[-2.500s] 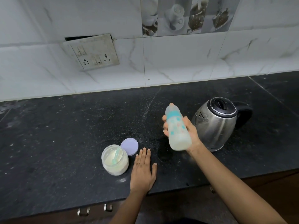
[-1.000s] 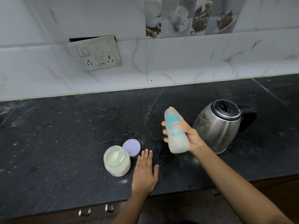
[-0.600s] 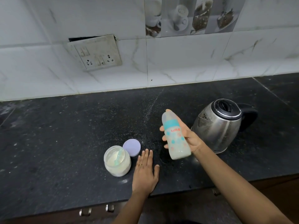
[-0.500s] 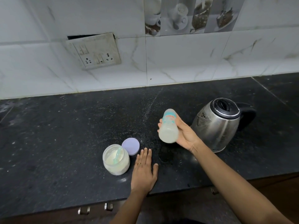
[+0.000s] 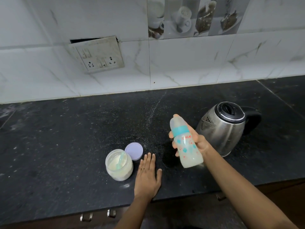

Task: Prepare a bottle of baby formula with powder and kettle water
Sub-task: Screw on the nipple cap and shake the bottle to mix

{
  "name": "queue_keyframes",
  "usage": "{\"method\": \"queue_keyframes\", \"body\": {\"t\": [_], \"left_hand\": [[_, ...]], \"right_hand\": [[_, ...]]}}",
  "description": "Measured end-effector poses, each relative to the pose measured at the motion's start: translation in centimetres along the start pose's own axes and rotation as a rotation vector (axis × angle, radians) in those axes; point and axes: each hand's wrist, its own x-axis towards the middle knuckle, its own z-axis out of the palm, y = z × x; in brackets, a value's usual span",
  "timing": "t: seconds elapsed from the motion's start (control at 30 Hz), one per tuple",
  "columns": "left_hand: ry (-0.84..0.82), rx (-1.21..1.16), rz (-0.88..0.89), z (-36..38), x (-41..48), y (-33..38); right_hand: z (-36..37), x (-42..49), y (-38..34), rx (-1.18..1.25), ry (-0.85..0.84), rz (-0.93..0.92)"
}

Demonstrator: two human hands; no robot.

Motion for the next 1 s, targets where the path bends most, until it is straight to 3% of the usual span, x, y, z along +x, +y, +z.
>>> {"method": "queue_keyframes", "body": {"t": [0.1,0.2,0.37,0.47,0.6,0.7,0.8,1.0], "left_hand": [[-0.015,0.023,0.002,0.2,0.0,-0.2],[-0.014,0.018,0.0,0.0,0.0,-0.1],[-0.01,0.019,0.0,0.0,0.0,-0.1],[-0.015,0.017,-0.002,0.1,0.0,-0.1],[-0.01,0.002,-0.006,0.1,0.0,-0.1],[-0.013,0.012,0.002,0.1,0.0,0.0],[-0.01,0.008,-0.001,0.1,0.1,-0.1],[-0.011,0.017,-0.003,0.2,0.0,-0.2]], "right_hand": [[-0.8,0.2,-0.5,0.025,0.182,-0.042],[-0.2,0.4,-0.3,-0.016,0.2,-0.007],[0.7,1.2,-0.4,0.121,0.393,-0.029],[1.1,1.3,-0.8,0.118,0.339,-0.001],[1.1,0.7,-1.3,0.035,0.121,-0.002],[0.8,0.9,-1.1,0.093,0.204,-0.029],[1.2,0.7,-0.8,0.081,0.063,-0.014],[0.5,0.7,-0.9,0.1,0.085,0.016]]}}
